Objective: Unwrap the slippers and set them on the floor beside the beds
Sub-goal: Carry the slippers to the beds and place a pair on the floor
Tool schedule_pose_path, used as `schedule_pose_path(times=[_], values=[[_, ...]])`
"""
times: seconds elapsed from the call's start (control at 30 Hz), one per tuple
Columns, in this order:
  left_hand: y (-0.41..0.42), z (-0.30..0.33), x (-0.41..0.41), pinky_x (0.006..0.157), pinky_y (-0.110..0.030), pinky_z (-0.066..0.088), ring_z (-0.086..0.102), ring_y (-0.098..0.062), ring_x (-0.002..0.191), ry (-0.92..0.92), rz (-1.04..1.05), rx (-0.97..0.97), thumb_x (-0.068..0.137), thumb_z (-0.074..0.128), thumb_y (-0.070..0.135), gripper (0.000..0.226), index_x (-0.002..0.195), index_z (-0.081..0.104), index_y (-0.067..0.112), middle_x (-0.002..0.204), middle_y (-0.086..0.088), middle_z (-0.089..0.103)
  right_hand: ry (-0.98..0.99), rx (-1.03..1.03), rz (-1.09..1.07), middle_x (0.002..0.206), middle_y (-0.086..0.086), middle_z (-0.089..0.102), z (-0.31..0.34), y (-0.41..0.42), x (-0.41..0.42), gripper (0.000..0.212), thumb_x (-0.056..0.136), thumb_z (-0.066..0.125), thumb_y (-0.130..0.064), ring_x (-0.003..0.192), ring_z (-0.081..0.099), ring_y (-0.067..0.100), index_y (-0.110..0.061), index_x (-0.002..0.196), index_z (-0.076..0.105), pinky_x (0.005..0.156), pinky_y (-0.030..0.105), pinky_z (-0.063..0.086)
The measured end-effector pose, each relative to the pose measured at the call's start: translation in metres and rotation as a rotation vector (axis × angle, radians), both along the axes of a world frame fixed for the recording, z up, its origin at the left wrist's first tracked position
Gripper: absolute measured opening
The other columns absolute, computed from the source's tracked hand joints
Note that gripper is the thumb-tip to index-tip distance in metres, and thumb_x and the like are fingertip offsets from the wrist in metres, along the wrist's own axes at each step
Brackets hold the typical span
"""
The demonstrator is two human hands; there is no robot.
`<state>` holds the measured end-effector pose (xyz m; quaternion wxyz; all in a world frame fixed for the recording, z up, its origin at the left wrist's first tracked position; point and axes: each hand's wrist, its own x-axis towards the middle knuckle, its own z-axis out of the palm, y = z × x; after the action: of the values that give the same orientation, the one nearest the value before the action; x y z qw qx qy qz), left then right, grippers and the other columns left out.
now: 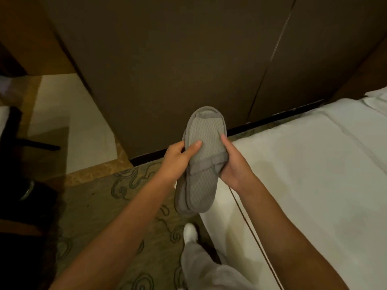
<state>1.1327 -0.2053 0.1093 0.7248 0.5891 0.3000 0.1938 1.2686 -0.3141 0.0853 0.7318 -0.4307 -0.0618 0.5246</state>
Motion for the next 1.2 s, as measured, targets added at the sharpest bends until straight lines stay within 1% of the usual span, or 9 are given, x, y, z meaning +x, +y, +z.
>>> schedule_pose_path(times=[0.1,0.2,0.3,0.43,0.53,0.67,0.9,1.07,1.2], values=[[0.070,-0.010,0.055,0.076,-0.024,0.060,0.073,-0.016,0.104,-0.039,0.020,-0.158,0.092,0.068,0.034,0.024,0.112,0.072,0.021,0.114,0.001,0.076,0.074,0.019,-0.067,0.136,0.014,0.063,-0.016,0.063,0.056,0.059,0.095,0.050,-0.060,0.125,0.060,0.032,-0.018,0.136,0.060,0.107,0.051,0.045],[0.131,-0.007,0.112,0.077,-0.027,0.060,0.073,-0.018,0.105,-0.052,0.020,-0.226,0.094,0.066,0.030,0.023,0.112,0.073,0.018,0.115,-0.003,0.075,0.033,-0.017,-0.161,0.136,0.015,0.062,-0.025,0.126,0.108,0.046,0.099,0.054,-0.041,0.127,0.058,0.033,-0.016,0.138,0.058,0.110,0.054,0.042],[0.185,0.003,0.166,0.074,-0.026,0.060,0.074,-0.018,0.101,-0.067,-0.013,-0.278,0.095,0.065,0.024,0.017,0.107,0.074,0.016,0.112,-0.004,0.077,-0.008,-0.099,-0.128,0.132,0.014,0.066,-0.028,0.170,0.145,0.045,0.095,0.061,-0.039,0.125,0.059,0.033,-0.017,0.134,0.062,0.110,0.053,0.042],[0.240,0.007,0.241,0.074,-0.030,0.061,0.074,-0.020,0.101,-0.028,-0.163,-0.340,0.095,0.066,0.022,0.017,0.107,0.075,0.015,0.112,-0.007,0.076,-0.007,-0.113,-0.105,0.125,0.012,0.070,-0.040,0.205,0.191,0.029,0.093,0.063,-0.026,0.114,0.068,0.028,-0.019,0.119,0.073,0.093,0.041,0.056],[0.272,-0.002,0.303,0.073,-0.029,0.061,0.074,-0.018,0.099,0.025,-0.269,-0.331,0.096,0.064,0.021,0.020,0.113,0.070,0.015,0.110,-0.005,0.077,-0.045,-0.157,-0.267,0.115,0.005,0.075,-0.050,0.221,0.238,0.026,0.091,0.064,-0.016,0.107,0.071,0.024,-0.026,0.112,0.076,0.076,0.029,0.060],[0.317,-0.027,0.384,0.080,-0.033,0.060,0.074,-0.017,0.099,0.071,-0.353,-0.312,0.097,0.062,0.021,0.019,0.114,0.068,0.015,0.112,-0.004,0.076,-0.027,-0.156,-0.497,0.126,0.007,0.070,-0.072,0.231,0.298,0.039,0.091,0.068,-0.016,0.114,0.068,0.023,-0.019,0.130,0.064,0.090,0.038,0.057],[0.376,-0.064,0.515,0.069,-0.027,0.061,0.076,-0.013,0.087,0.182,-0.572,-0.338,0.098,0.060,0.017,0.013,0.107,0.068,0.013,0.100,-0.002,0.077,0.027,-0.312,-0.857,0.109,0.011,0.076,-0.094,0.288,0.373,0.026,0.084,0.067,-0.012,0.102,0.072,0.029,-0.017,0.108,0.075,0.074,0.036,0.060],[0.397,-0.067,0.578,0.071,-0.029,0.061,0.076,-0.013,0.087,0.215,-0.658,-0.306,0.098,0.060,0.019,0.011,0.105,0.068,0.015,0.098,-0.001,0.077,0.090,-0.391,-1.011,0.113,0.012,0.074,-0.090,0.322,0.411,0.034,0.076,0.067,-0.018,0.108,0.068,0.033,-0.017,0.109,0.073,0.094,0.050,0.055],[0.396,-0.071,0.622,0.078,-0.033,0.060,0.072,-0.018,0.099,0.253,-0.734,-0.299,0.097,0.062,0.022,0.021,0.114,0.066,0.012,0.110,-0.005,0.074,0.099,-0.433,-1.098,0.106,0.012,0.075,-0.094,0.321,0.441,0.025,0.073,0.068,-0.020,0.102,0.070,0.033,-0.019,0.096,0.075,0.085,0.044,0.059]])
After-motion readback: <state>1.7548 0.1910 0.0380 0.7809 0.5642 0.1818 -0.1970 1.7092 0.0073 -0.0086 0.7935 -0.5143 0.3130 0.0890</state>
